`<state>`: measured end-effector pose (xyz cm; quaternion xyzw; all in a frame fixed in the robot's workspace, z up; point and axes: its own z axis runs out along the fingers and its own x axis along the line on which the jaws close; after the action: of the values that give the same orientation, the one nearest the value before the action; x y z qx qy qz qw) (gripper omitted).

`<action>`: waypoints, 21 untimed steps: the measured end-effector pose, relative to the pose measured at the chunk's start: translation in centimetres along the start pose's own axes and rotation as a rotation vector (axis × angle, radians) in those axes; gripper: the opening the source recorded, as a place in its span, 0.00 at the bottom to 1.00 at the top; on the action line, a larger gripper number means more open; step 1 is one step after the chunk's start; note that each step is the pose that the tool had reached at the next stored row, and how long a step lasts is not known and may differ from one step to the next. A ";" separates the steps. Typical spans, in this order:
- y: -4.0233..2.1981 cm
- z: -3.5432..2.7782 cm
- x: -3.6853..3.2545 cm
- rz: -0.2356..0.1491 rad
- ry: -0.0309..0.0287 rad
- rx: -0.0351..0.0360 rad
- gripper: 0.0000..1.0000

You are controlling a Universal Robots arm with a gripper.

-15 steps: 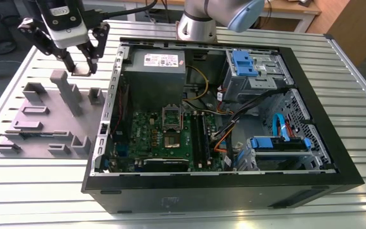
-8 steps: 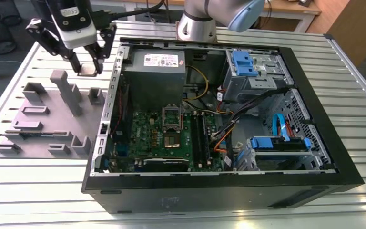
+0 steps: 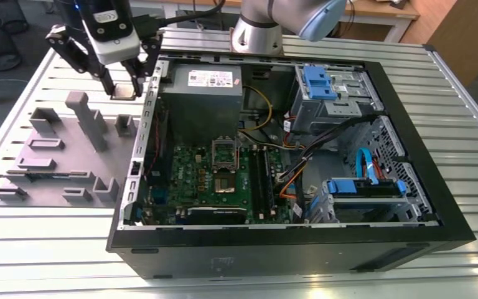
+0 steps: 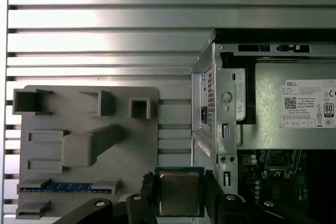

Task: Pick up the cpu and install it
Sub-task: 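Pick up the cpu and move it towards the insertion slot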

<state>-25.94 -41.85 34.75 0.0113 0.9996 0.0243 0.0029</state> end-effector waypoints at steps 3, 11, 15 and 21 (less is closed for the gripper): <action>0.01 0.02 -0.51 0.000 0.0000 -0.0001 0.47; 0.04 0.06 -1.83 0.000 0.0000 -0.0001 0.47; 0.06 0.09 -2.56 0.000 0.0000 0.0000 0.47; 0.10 0.15 -3.80 0.000 0.0000 -0.0001 0.47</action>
<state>-22.13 -41.83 34.63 0.0113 0.9996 0.0243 0.0029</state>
